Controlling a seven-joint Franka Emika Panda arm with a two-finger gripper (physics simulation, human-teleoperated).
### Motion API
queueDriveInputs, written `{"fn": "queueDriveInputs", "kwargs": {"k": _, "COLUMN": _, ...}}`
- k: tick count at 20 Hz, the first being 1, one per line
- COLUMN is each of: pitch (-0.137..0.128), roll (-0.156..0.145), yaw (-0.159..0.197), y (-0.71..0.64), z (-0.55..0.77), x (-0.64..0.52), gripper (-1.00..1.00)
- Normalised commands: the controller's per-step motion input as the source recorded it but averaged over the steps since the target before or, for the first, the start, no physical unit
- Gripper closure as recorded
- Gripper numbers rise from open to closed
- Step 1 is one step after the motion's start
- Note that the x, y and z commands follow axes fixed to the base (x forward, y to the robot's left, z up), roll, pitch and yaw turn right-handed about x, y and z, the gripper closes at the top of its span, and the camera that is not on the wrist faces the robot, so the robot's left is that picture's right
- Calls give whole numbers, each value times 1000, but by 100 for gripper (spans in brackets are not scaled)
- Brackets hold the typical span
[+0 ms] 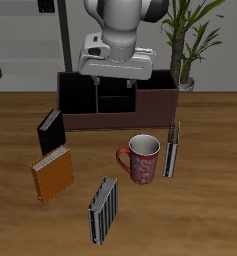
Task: Place the left striped book into the back desk caddy's left compartment
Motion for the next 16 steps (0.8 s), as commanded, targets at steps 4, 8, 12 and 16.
{"fn": "queueDriveInputs", "kwargs": {"k": 4, "pitch": -24, "roll": 8, "yaw": -18, "y": 280, "z": 105, "x": 129, "gripper": -100}}
{"fn": "queueDriveInputs", "kwargs": {"k": 8, "pitch": -19, "roll": 24, "yaw": -13, "y": 388, "z": 72, "x": 86, "gripper": -100}}
{"fn": "queueDriveInputs", "kwargs": {"k": 12, "pitch": -8, "roll": 37, "yaw": -21, "y": 574, "z": 27, "x": 41, "gripper": -100}}
{"fn": "queueDriveInputs", "kwargs": {"k": 16, "pitch": -13, "roll": 31, "yaw": 8, "y": 356, "z": 32, "x": 7, "gripper": -100}}
